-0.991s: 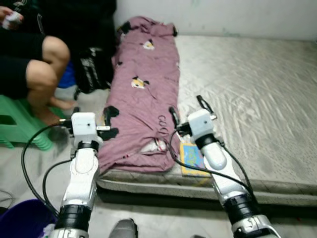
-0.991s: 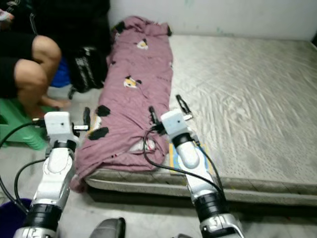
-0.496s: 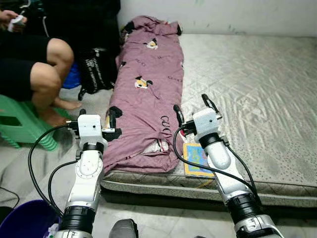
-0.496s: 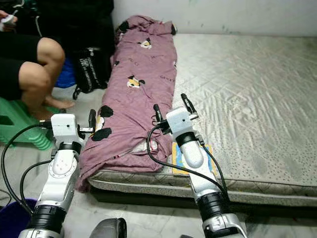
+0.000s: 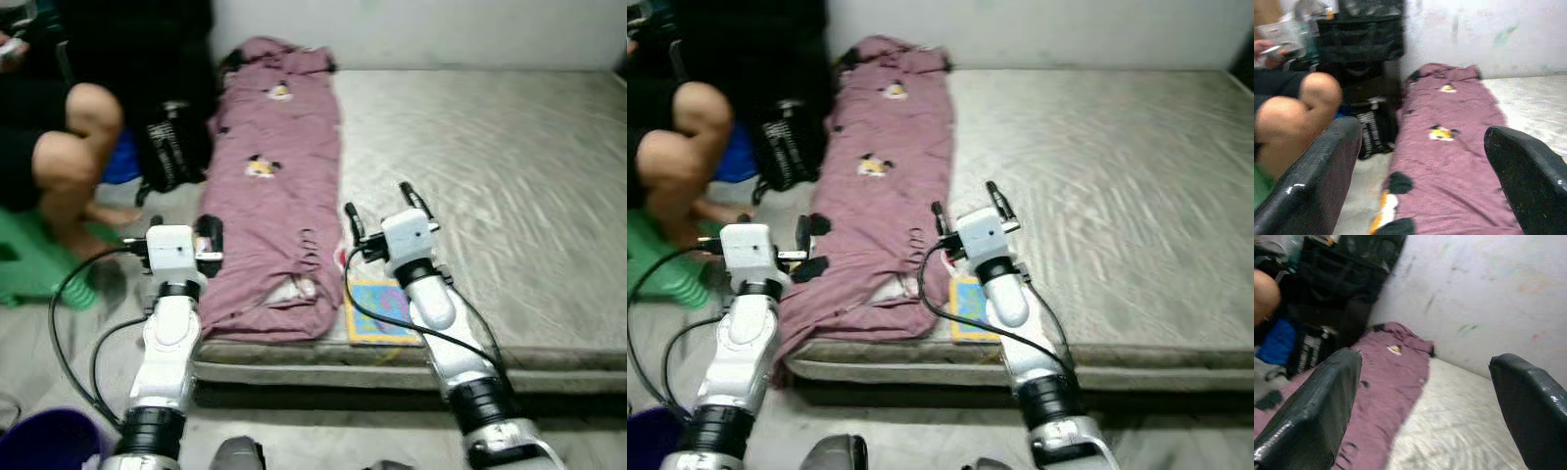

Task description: Clean up the room

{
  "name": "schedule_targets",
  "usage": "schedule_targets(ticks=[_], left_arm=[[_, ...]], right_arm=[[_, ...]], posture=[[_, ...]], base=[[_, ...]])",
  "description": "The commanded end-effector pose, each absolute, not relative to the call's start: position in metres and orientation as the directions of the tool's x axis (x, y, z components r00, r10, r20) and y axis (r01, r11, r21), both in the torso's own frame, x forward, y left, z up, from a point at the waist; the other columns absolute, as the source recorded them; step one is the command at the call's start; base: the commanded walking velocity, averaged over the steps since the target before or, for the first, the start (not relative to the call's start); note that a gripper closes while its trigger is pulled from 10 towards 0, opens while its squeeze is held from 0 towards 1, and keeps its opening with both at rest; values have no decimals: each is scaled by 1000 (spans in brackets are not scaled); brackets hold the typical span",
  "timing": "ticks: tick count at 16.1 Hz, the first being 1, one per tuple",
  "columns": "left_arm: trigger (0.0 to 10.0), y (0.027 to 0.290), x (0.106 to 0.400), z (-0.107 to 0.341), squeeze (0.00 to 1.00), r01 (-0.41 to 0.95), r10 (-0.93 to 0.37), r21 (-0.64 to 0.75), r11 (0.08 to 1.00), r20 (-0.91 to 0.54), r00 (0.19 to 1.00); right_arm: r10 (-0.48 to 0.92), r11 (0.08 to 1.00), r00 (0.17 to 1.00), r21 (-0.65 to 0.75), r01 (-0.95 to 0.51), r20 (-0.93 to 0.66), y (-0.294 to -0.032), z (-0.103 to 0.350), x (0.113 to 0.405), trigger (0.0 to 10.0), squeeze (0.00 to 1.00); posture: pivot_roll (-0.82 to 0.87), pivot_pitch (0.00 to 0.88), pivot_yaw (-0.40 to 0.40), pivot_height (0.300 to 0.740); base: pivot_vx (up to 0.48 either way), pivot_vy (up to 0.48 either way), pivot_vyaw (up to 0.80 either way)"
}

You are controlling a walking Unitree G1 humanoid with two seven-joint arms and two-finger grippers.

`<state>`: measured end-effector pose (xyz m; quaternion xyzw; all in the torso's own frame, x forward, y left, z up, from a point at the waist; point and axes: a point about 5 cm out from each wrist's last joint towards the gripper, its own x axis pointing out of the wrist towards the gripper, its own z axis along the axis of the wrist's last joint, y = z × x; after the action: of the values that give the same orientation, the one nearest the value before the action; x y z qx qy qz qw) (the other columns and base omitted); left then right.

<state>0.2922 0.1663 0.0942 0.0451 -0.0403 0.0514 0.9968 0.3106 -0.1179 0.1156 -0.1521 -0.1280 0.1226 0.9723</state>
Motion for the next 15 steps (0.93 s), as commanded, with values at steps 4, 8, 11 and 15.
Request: schedule_targets(ticks=[4,8,11,15], left_arm=[[10000,169,294,98,0,-110,101,93,990,97,990],[10000,169,294,98,0,-119,112,72,990,102,988],[10000,169,293,99,0,-113,106,65,991,114,988],[10000,165,293,102,0,-75,65,66,995,136,989]], right_arm=[[290,918,933,-338,-208,214,-115,117,313,10000,0],[298,913,930,-349,-212,217,-115,118,314,10000,0],[303,910,928,-355,-214,218,-114,118,313,10000,0],[308,907,926,-362,-215,220,-114,118,314,10000,0]], posture=[[54,0,21,740],[53,0,20,740],[53,0,20,740],[49,0,18,740]], base=[[0,-356,0],[0,0,0],[0,0,0],[71,0,0]])
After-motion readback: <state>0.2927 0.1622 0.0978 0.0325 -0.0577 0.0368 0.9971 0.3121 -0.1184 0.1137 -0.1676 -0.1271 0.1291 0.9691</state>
